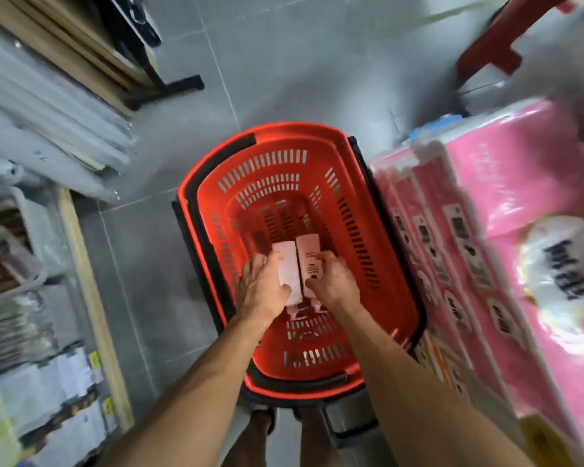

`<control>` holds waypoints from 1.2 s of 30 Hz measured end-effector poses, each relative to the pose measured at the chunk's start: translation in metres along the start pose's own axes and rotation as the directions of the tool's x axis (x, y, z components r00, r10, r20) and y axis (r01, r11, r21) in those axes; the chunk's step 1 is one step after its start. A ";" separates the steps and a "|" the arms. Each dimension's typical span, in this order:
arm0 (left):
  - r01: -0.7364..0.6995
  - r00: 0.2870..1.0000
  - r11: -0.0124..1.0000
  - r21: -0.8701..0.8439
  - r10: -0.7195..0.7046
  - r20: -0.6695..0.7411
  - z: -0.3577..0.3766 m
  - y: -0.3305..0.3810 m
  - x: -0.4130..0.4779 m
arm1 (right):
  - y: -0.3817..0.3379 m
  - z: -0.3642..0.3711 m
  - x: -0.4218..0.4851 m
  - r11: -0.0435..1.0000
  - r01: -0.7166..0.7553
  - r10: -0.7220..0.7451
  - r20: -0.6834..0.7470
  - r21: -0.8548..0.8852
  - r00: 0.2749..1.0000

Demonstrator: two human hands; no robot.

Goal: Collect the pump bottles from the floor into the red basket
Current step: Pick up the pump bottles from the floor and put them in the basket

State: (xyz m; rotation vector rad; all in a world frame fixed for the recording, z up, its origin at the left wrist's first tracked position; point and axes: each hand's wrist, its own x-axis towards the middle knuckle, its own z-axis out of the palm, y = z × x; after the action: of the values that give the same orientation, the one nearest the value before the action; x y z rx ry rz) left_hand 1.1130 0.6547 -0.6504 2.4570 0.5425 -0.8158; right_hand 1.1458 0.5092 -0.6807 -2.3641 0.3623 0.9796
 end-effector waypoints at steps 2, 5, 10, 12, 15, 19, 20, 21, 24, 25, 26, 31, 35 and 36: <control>-0.056 0.998 0.994 0.091 0.055 0.012 -0.031 0.013 -0.038 | -0.016 -0.024 -0.038 1.000 0.019 -0.019 0.005 -0.017 1.000; -0.127 0.992 0.975 0.182 0.127 0.014 -0.067 0.034 -0.095 | -0.032 -0.055 -0.095 0.998 0.032 -0.032 0.002 -0.046 0.999; -0.132 0.990 0.956 0.263 0.139 -0.012 -0.112 0.071 -0.167 | -0.038 -0.102 -0.183 0.999 0.048 -0.049 -0.068 -0.009 0.996; -0.129 0.990 0.950 0.285 0.139 -0.014 -0.124 0.084 -0.191 | -0.037 -0.117 -0.213 0.998 0.061 -0.062 -0.078 -0.021 0.995; -0.157 0.985 0.933 0.323 0.171 -0.015 -0.131 0.098 -0.224 | -0.032 -0.137 -0.255 0.998 0.048 -0.051 -0.104 -0.028 0.993; -0.233 0.970 0.911 0.340 0.241 0.019 -0.139 0.115 -0.260 | -0.025 -0.158 -0.304 0.999 0.029 -0.024 -0.163 0.027 0.986; -0.259 0.964 0.903 0.341 0.265 0.030 -0.141 0.120 -0.268 | -0.024 -0.161 -0.317 0.999 0.022 -0.014 -0.182 0.044 0.983; -0.288 0.955 0.895 0.342 0.293 0.038 -0.144 0.125 -0.276 | -0.022 -0.164 -0.331 0.998 0.014 -0.001 -0.206 0.064 0.979; -0.385 0.917 0.840 0.382 0.394 0.057 -0.151 0.134 -0.297 | -0.023 -0.171 -0.371 0.989 -0.025 0.064 -0.264 0.148 0.963; -0.424 0.897 0.811 0.402 0.436 0.068 -0.153 0.135 -0.304 | -0.024 -0.173 -0.384 0.984 -0.044 0.092 -0.283 0.171 0.955; -0.470 0.872 0.774 0.425 0.482 0.085 -0.154 0.135 -0.310 | -0.025 -0.174 -0.395 0.979 -0.064 0.123 -0.305 0.195 0.945; -0.618 0.765 0.587 0.523 0.603 0.226 -0.159 0.116 -0.340 | -0.027 -0.148 -0.445 0.928 -0.139 0.283 -0.409 0.347 0.868; -0.668 0.722 0.499 0.552 0.614 0.318 -0.164 0.104 -0.355 | -0.028 -0.120 -0.476 0.813 -0.153 0.440 -0.420 0.562 0.793; -0.689 0.703 0.478 0.545 0.623 0.342 -0.164 0.103 -0.358 | -0.026 -0.115 -0.483 0.769 -0.149 0.484 -0.414 0.622 0.771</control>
State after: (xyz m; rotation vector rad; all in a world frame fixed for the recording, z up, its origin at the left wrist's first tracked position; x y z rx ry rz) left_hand 0.9711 0.5887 -0.2744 2.8301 -0.8843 -0.8436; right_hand 0.8856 0.4806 -0.2584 -1.9971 1.1681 0.2075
